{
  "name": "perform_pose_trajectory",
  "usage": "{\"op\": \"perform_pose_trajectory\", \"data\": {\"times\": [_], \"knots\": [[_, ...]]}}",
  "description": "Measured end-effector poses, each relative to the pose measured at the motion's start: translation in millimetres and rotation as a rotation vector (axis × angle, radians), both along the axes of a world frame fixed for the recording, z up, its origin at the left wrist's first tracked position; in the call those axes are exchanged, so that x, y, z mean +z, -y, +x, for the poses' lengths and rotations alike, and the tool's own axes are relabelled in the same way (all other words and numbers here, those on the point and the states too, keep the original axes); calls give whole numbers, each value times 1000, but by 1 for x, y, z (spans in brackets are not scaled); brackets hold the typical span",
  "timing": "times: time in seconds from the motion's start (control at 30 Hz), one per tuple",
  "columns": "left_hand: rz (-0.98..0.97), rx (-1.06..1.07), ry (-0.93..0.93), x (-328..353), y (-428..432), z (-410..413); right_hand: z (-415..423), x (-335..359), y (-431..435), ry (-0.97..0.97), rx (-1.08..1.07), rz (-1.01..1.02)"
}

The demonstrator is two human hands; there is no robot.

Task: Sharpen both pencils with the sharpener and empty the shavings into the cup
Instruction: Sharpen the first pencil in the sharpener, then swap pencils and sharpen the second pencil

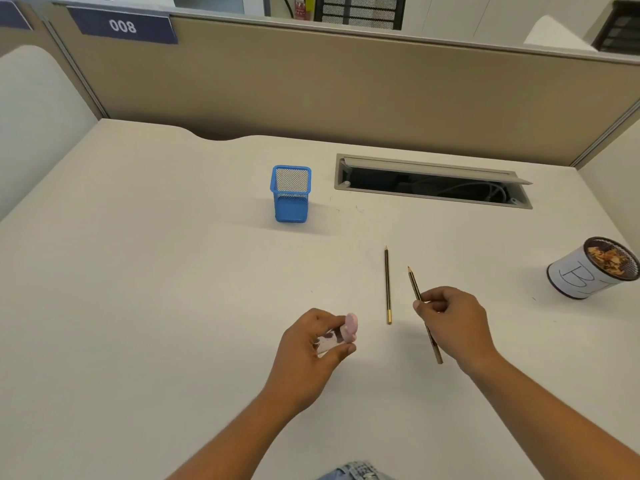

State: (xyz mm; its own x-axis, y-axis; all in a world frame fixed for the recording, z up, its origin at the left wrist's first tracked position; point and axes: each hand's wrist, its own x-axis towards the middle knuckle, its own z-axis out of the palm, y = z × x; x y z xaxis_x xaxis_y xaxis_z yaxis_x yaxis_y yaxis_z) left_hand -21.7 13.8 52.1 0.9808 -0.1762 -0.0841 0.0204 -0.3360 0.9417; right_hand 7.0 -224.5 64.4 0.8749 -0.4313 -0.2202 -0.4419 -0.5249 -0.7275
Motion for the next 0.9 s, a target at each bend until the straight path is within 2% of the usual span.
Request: {"op": "perform_pose_trajectory", "data": {"times": [0.33,0.63,0.8,0.9], "knots": [[140,-14,-6,-39,6,9,32,-42,23,-116,-11,-178],[100,34,-76,-47,7,16,39,-50,28,-105,-20,-173],[47,47,-129,-45,10,16,35,-45,27,41,-92,-195],[-8,61,-163,-41,14,15,33,-43,14,113,-64,-190]]}}
